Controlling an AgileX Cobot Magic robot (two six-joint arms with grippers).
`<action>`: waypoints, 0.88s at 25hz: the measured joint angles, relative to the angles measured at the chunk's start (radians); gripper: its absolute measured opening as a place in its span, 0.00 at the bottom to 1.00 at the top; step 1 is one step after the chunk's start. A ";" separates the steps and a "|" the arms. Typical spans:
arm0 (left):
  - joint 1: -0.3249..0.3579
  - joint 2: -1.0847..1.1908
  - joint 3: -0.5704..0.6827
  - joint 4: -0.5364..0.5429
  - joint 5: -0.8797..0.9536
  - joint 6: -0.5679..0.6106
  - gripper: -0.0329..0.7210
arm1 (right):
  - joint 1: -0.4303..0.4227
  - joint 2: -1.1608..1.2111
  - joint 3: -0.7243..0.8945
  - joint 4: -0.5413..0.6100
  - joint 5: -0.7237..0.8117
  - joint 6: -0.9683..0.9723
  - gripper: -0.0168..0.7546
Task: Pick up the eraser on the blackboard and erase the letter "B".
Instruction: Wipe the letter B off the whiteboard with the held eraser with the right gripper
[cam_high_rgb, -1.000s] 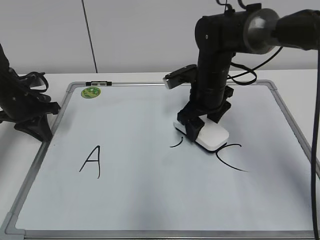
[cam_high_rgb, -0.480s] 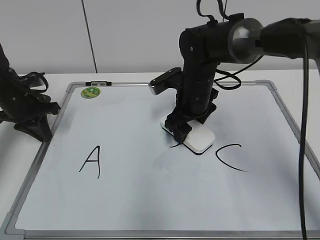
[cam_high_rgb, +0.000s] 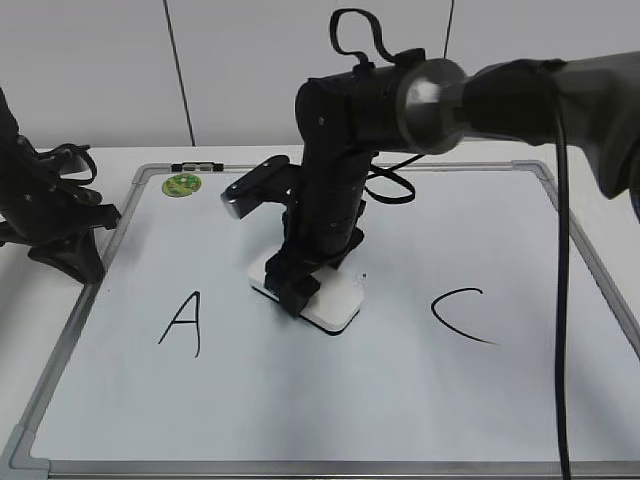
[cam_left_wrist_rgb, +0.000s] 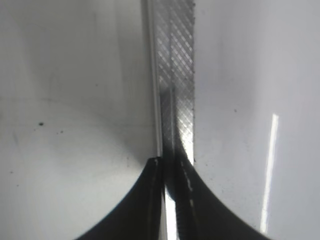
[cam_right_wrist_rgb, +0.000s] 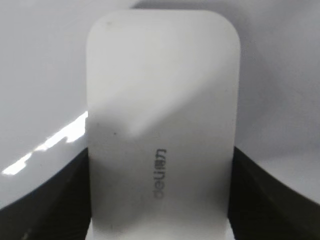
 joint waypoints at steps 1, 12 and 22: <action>0.000 0.000 0.000 0.000 0.000 0.000 0.11 | 0.005 0.000 0.000 0.004 -0.007 -0.002 0.71; 0.000 0.000 0.000 -0.004 0.000 0.000 0.11 | -0.052 0.002 0.000 -0.008 -0.023 -0.001 0.71; 0.000 0.000 0.000 -0.006 0.000 0.000 0.11 | -0.262 0.002 -0.002 -0.036 -0.081 0.052 0.71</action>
